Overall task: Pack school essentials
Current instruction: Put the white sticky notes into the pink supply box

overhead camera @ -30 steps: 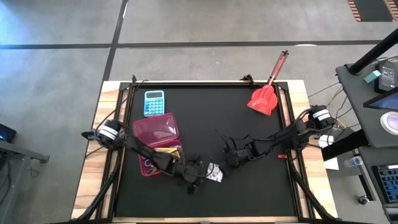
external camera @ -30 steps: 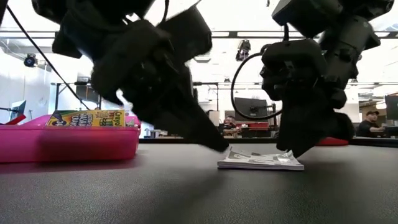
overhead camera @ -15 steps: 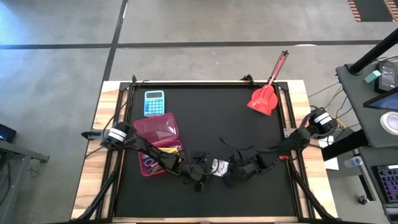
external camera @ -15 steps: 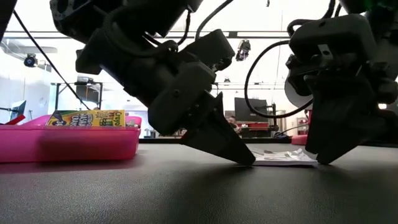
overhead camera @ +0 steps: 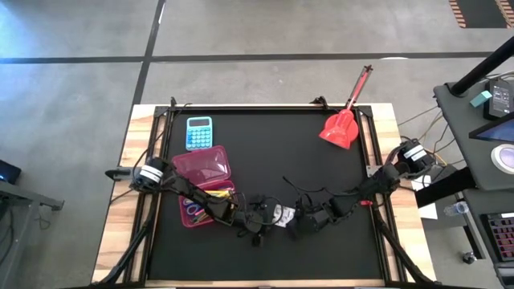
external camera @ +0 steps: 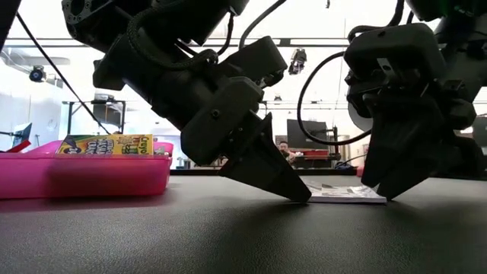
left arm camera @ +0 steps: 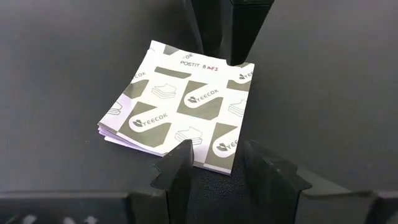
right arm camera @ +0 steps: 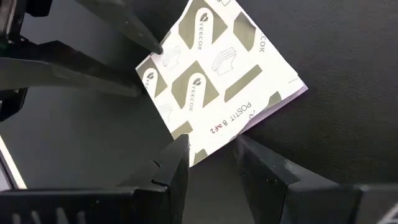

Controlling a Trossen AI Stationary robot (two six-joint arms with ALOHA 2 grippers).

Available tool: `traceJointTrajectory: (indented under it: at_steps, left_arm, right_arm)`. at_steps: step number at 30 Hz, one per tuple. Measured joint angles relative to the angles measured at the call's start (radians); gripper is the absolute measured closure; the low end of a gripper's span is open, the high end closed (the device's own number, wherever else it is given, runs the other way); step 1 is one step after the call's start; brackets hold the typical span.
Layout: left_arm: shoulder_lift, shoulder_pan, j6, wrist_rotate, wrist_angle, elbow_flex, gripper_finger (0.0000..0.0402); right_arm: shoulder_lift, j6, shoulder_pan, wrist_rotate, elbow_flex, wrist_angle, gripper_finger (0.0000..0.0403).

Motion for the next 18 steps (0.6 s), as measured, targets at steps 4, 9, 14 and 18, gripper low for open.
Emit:
traceJointTrajectory:
  at_steps: [4,9,14,18]
  left_arm:
    - [0.0,0.001,0.0,0.0,0.0,0.0,0.0269]
    - [0.0,0.002,0.0,-0.001,0.0,-0.002,0.0269]
    - [0.0,0.002,0.0,0.0,0.0,-0.002,0.0269]
    - [-0.004,0.002,0.026,0.004,-0.004,0.004,0.0269]
  right_arm:
    - [0.003,-0.008,0.001,0.03,0.0,0.01,0.0277]
    - [-0.038,-0.015,-0.004,0.017,0.012,-0.025,0.0277]
    - [-0.111,0.062,0.01,0.032,0.024,-0.197,0.0277]
    - [-0.135,0.072,0.01,0.026,0.032,-0.219,0.0272]
